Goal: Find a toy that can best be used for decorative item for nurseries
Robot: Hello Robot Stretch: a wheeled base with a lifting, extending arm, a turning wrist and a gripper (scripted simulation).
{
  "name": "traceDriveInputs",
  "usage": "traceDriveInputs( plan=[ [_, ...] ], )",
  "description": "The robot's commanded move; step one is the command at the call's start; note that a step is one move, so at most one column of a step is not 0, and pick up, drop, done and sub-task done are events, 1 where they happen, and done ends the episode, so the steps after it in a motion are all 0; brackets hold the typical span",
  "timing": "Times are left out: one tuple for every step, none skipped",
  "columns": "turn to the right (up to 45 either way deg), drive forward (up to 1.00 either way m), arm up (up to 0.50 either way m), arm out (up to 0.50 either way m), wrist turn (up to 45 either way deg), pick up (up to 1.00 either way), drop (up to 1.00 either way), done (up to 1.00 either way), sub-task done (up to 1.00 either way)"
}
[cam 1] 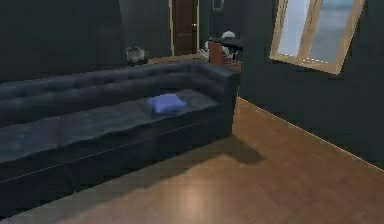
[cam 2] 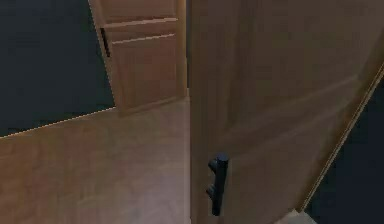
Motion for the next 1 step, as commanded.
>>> traceDriveInputs(
  plan=[
    [-45.0, 0.00, 0.00, 0.00, 0.0, 0.00, 0.00, 0.00, 0.00]
  ],
)
